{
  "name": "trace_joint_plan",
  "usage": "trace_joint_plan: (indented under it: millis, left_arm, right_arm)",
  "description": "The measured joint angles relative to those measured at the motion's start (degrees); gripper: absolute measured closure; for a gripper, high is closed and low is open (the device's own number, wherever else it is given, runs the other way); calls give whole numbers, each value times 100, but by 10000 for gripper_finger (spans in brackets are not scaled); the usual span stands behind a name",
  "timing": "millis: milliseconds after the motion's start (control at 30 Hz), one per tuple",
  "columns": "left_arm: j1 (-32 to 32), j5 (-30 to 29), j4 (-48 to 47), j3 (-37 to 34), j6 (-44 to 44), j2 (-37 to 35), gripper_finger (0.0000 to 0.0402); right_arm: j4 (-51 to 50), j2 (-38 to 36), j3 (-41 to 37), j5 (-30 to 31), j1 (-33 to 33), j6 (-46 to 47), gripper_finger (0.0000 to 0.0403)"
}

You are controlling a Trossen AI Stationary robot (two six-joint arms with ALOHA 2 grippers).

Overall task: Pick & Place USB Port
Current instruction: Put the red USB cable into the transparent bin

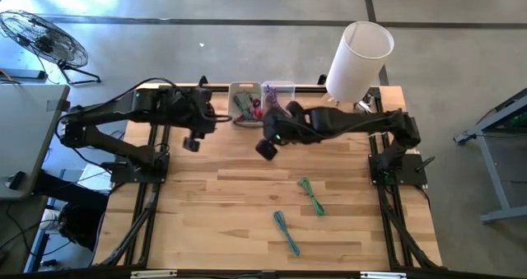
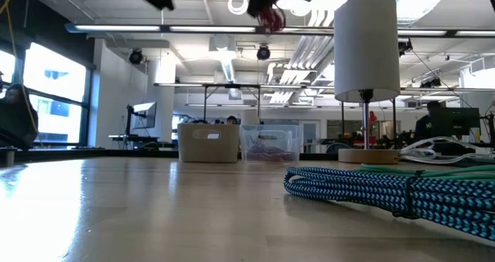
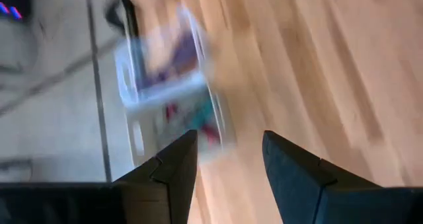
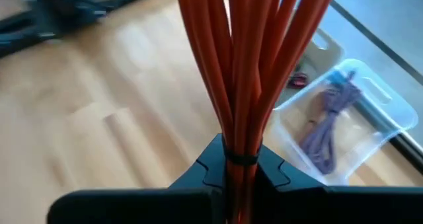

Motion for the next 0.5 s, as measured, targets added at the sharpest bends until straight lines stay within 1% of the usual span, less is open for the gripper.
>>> trace_joint_plan:
  millis: [100, 200, 333, 400, 500]
  left_arm:
    - [0, -224, -525, -17, -48, -44, 237]
    - [0, -199, -855, -35, -55, -100, 237]
    - [0, -161, -857, -33, -66, -125, 237]
    - [0, -97, -888, -33, -66, -138, 237]
    - [0, 84, -927, -33, -68, -137, 237]
  right_arm:
    - [119, 172, 0, -3, -328, -44, 385]
    - [513, 288, -2, -2, -633, -291, 385]
    - [976, 359, 0, -65, -1050, -404, 385]
    - [902, 388, 0, -132, -1230, -288, 385]
    - [821, 476, -2, -69, -1374, -125, 385]
